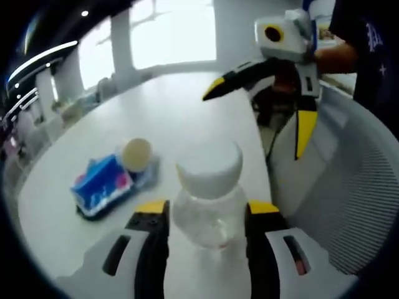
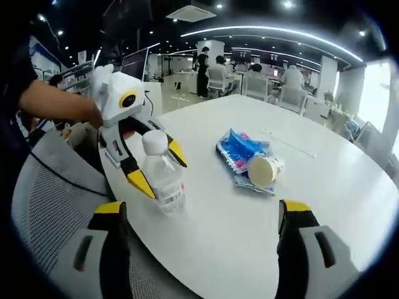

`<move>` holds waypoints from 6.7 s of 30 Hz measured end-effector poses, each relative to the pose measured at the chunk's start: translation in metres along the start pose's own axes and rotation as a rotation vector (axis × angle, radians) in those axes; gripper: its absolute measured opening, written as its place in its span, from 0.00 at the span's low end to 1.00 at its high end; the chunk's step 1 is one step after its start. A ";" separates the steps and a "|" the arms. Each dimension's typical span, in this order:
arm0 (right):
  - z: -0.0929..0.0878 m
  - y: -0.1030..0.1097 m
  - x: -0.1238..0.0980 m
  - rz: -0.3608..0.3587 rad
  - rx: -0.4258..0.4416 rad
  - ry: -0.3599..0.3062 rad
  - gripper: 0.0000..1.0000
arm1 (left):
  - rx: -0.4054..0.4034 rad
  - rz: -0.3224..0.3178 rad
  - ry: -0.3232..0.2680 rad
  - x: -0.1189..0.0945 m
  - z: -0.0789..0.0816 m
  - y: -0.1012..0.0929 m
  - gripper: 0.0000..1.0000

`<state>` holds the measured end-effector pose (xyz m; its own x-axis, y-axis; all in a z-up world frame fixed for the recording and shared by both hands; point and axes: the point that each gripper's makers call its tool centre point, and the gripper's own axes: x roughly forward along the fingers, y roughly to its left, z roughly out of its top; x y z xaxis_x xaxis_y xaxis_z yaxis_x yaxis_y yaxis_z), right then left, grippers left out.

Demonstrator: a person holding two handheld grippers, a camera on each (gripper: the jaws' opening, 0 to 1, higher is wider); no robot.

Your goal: Arrange the tabletop items into an orderly group along one side of the table until the central work area is clear of visible clutter.

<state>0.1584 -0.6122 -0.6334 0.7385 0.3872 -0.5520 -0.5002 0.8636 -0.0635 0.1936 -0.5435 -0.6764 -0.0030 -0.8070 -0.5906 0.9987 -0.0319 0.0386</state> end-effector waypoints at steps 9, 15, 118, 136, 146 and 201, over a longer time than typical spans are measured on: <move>-0.009 -0.003 -0.016 -0.023 0.006 0.005 1.00 | 0.024 -0.029 -0.003 0.004 0.000 -0.003 0.43; -0.013 -0.012 -0.024 -0.054 0.039 -0.006 1.00 | 0.028 -0.031 -0.007 0.004 0.000 -0.004 0.41; -0.012 -0.017 -0.029 -0.103 0.069 -0.033 1.00 | -0.023 0.013 0.183 -0.089 -0.071 0.116 0.41; -0.015 -0.017 -0.029 -0.106 0.063 -0.024 1.00 | -0.022 0.046 0.167 -0.101 -0.069 0.126 0.50; -0.012 -0.018 -0.030 -0.111 0.066 -0.041 1.00 | -0.078 0.143 0.129 -0.114 -0.065 0.125 0.56; -0.011 -0.019 -0.031 -0.117 0.082 -0.058 1.00 | -0.424 0.627 -0.174 -0.107 -0.069 0.144 0.44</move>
<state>0.1400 -0.6441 -0.6236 0.8156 0.2987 -0.4955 -0.3726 0.9264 -0.0549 0.3407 -0.4213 -0.6631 0.5962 -0.6817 -0.4241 0.7501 0.6613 -0.0084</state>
